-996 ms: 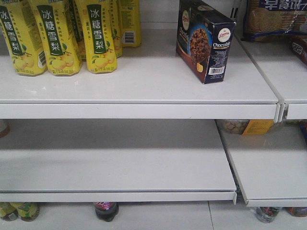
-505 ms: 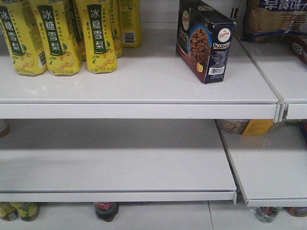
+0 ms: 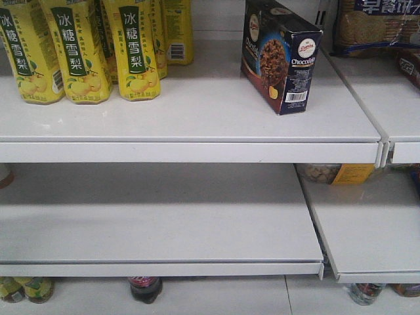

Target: Left arm holds basket, right arm returns cookies

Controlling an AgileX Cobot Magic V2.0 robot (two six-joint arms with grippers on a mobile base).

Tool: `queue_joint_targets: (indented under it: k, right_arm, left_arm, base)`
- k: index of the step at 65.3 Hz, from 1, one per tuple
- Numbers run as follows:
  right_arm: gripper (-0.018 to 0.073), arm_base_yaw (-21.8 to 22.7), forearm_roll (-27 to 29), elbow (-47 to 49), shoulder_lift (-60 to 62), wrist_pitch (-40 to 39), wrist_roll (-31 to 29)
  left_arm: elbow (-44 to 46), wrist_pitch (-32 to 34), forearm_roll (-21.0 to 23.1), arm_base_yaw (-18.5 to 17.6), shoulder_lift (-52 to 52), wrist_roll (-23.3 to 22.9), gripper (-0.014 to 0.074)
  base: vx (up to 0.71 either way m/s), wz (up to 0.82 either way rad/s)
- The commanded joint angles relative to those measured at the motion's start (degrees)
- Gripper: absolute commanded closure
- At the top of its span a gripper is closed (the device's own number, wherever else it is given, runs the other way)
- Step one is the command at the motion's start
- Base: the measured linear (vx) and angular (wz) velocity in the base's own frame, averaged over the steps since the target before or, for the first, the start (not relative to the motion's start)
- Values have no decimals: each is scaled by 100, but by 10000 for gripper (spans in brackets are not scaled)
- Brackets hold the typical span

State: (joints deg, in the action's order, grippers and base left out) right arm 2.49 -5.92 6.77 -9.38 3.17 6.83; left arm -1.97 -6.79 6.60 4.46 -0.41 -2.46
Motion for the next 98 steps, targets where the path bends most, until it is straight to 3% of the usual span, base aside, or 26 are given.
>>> queue_joint_targets:
  k: [1, 13, 37, 98]
  right_arm:
    - [570, 41, 39, -208, -74, -895, -32]
    - [570, 41, 43, -960, 279, -1455, -38]
    - [570, 22, 120, -948, 1077, -20, -79]
    - [570, 22, 134, -938, 1077, 36, -79]
  left_arm:
    - [176, 572, -58, -46, -100, 115, 596]
    - [176, 572, -58, -46, -100, 115, 596]
    - [176, 572, -58, -46, -100, 115, 596]
    - [176, 572, -58, -46, -100, 115, 596]
  base:
    - [0, 0]
    - [0, 0]
    - [0, 0]
    - [0, 0]
